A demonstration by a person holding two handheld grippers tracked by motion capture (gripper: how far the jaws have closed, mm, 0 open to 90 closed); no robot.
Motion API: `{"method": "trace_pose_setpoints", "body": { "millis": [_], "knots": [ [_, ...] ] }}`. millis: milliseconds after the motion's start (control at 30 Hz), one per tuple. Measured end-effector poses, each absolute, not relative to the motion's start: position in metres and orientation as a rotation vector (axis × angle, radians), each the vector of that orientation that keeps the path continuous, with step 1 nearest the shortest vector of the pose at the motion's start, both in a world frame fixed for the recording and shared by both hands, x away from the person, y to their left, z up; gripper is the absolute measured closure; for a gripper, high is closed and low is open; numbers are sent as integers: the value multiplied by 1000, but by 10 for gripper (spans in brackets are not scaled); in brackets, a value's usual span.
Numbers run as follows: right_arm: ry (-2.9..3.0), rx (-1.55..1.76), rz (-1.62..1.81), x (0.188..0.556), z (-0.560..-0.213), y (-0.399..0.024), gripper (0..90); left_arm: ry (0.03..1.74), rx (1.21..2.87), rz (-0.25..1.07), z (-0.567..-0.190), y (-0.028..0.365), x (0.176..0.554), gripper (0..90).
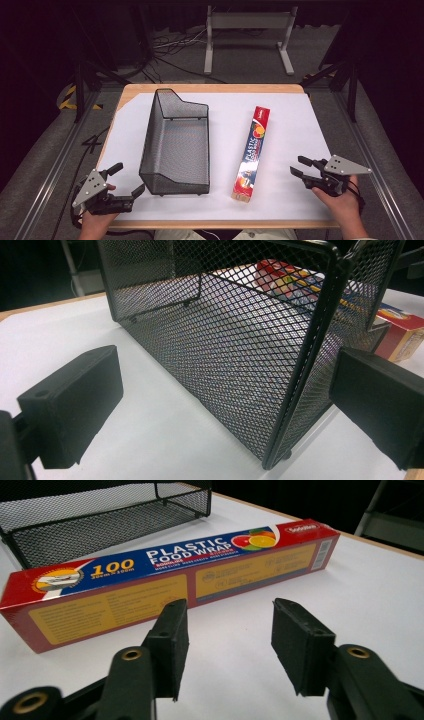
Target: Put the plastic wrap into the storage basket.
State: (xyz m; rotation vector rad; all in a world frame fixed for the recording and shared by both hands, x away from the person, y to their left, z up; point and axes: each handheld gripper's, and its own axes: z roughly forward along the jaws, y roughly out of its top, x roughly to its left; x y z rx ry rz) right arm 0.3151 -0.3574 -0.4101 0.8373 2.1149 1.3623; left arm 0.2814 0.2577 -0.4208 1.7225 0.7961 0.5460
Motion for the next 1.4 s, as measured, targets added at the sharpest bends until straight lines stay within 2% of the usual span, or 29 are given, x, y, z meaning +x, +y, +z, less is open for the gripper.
{"method": "trace_pose_setpoints", "body": {
  "millis": [100, 167, 267, 300, 333, 800, 1400],
  "knots": [
    [2132, 816, 1379, 312, -406, -355, 644, 799, 1717, 544, -421, 258, 281, 17],
    [2139, 811, 1384, 311, -405, -354, 673, 800, 1717, 543, -421, 257, 281, 17],
    [2167, 791, 1401, 308, -400, -350, 801, 798, 1724, 546, -421, 257, 282, 17],
    [2167, 791, 1401, 308, -400, -350, 801, 798, 1724, 546, -421, 257, 282, 17],
    [2186, 784, 1402, 306, -398, -348, 898, 798, 1723, 548, -421, 258, 281, 18],
    [2243, 772, 1419, 297, -381, -331, 900, 802, 1715, 549, -421, 258, 281, 18],
    [2324, 573, 1583, 296, -376, -266, 900, 802, 1721, 552, -421, 258, 281, 19]
  ]
}}
